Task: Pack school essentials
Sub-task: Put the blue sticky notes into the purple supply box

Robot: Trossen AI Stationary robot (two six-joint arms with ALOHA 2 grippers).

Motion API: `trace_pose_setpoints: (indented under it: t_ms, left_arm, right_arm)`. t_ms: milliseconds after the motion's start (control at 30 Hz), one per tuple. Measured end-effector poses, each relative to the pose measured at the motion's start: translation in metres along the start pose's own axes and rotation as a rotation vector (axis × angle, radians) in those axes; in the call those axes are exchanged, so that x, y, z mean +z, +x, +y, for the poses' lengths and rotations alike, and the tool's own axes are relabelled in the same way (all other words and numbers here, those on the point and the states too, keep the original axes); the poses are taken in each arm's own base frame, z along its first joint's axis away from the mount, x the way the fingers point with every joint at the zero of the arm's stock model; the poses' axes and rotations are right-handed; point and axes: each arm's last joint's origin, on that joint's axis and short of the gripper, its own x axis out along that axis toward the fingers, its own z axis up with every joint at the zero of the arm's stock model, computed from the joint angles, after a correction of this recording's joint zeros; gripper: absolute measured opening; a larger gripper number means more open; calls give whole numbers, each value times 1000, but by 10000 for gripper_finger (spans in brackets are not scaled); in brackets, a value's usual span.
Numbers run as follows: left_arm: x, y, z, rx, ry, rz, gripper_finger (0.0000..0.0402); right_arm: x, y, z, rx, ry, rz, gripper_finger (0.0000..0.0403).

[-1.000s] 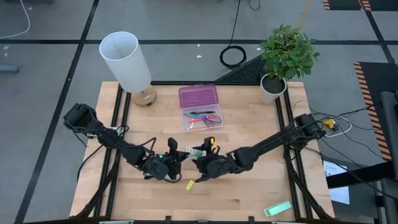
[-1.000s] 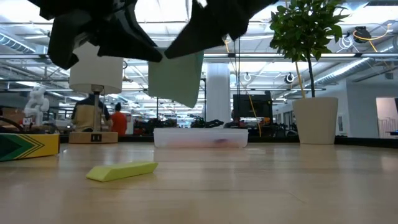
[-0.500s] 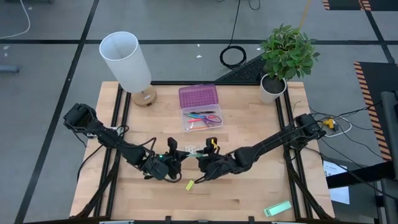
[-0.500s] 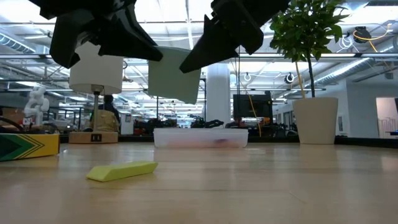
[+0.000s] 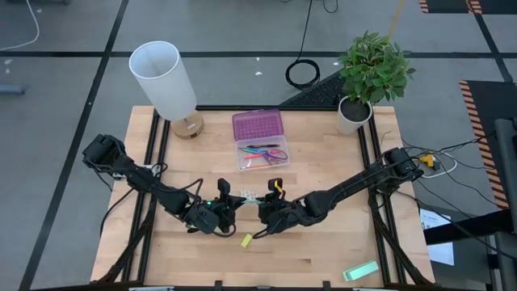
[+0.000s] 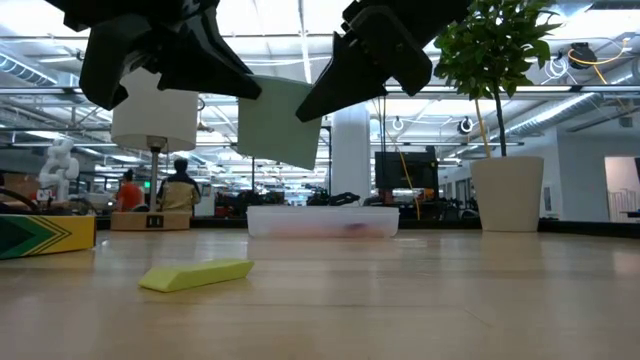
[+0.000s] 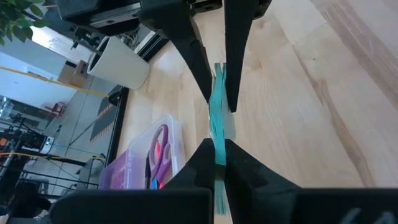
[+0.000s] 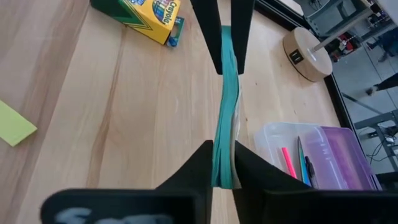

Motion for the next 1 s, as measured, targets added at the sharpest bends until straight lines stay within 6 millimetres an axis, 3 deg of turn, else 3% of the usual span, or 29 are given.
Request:
trace_pose_setpoints:
  t_ms: [200, 500, 733, 867, 1000]
  left_arm:
    - [0, 0, 0, 0, 0, 1, 12]
    - [0, 0, 0, 1, -23, 1, 18]
    - [-5, 0, 1, 79, -200, 51, 115]
    - [-13, -3, -2, 122, -279, 115, 171]
    - [-18, -6, -5, 117, -365, 146, 202]
  right_arm:
    - [-1, 0, 0, 0, -8, 7, 10]
    - [-1, 0, 0, 0, -33, 9, 8]
    - [-5, 3, -7, -11, -89, 50, 7]
    - [-3, -2, -20, -42, -104, 61, 7]
    - [0, -9, -37, -111, -146, 70, 7]
